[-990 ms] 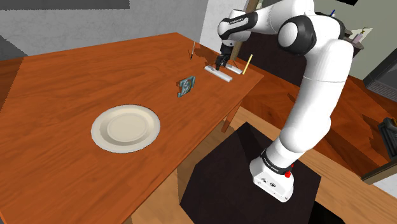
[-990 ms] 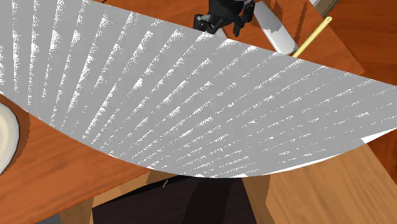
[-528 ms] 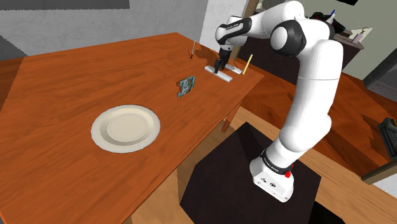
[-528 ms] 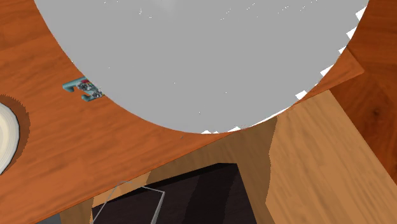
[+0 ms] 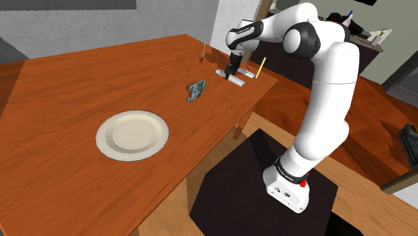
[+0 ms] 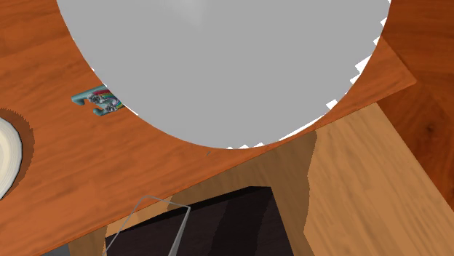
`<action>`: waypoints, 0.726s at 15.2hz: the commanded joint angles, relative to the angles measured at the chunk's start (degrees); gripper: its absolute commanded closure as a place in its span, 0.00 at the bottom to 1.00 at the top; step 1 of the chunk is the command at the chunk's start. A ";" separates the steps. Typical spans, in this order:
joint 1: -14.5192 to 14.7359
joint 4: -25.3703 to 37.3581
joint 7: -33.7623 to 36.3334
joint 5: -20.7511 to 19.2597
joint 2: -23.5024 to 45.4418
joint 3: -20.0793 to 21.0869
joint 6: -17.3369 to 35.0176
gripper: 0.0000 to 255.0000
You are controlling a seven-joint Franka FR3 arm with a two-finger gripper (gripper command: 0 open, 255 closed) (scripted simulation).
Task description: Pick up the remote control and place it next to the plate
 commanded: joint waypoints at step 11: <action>0.00 0.00 0.00 0.00 0.01 0.00 0.01 1.00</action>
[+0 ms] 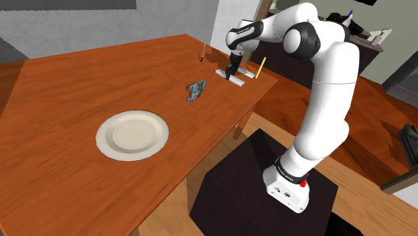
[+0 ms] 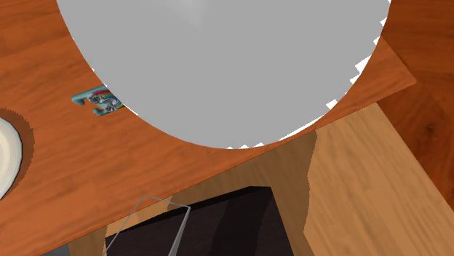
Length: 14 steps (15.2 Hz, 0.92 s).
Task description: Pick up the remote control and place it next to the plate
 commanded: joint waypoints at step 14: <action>0.34 5.04 0.85 -1.49 -4.10 -0.76 -8.98 1.00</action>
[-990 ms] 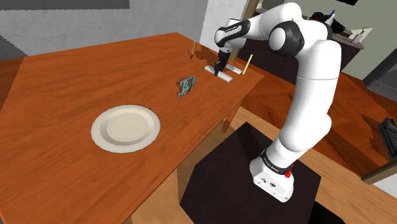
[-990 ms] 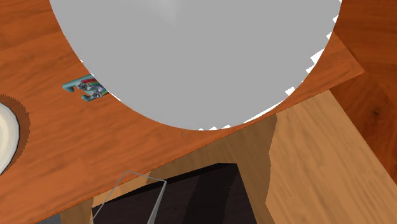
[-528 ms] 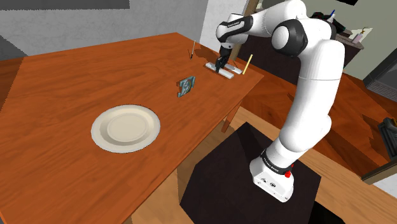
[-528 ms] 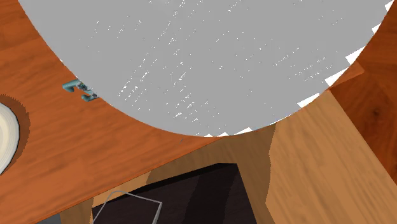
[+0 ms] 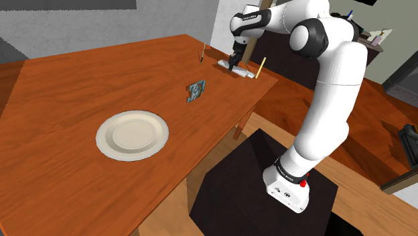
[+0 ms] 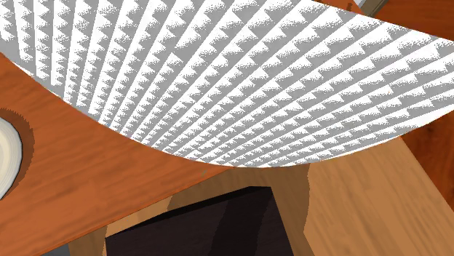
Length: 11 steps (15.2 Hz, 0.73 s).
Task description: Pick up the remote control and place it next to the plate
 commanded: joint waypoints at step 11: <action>7.57 -5.70 10.35 -2.61 -6.33 2.39 -0.29 1.00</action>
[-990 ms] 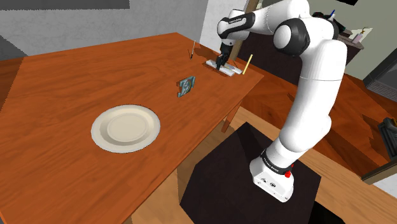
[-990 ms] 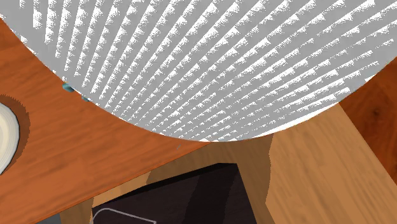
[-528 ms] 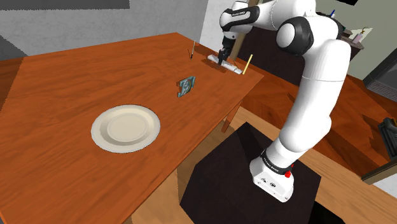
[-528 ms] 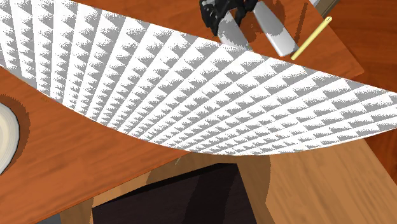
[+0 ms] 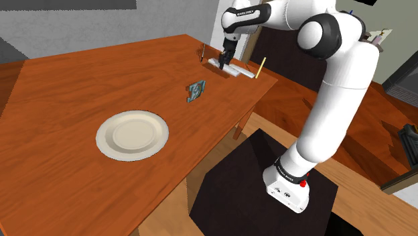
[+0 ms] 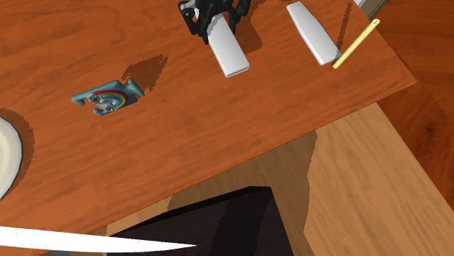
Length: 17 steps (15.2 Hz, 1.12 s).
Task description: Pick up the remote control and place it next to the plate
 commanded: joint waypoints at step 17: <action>14.78 -1.66 23.20 -2.50 -1.72 7.74 0.19 1.00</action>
